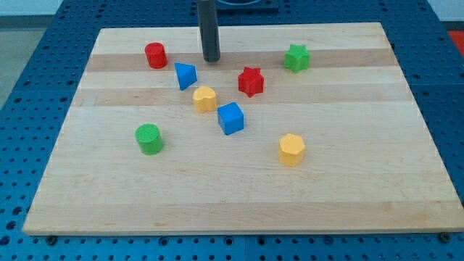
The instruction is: Move blue triangle towards center left
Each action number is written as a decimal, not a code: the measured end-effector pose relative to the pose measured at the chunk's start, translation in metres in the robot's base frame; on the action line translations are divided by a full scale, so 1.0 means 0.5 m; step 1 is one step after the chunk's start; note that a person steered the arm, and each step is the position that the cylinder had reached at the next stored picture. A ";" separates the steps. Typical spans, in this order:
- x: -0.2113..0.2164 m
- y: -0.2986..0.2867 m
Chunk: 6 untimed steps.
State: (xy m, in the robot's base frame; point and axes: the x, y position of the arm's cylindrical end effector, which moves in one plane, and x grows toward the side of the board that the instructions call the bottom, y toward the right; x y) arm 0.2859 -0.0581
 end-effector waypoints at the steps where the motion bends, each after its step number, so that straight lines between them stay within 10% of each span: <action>1: 0.016 0.011; 6: 0.100 -0.056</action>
State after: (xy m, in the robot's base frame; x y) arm 0.3359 -0.0860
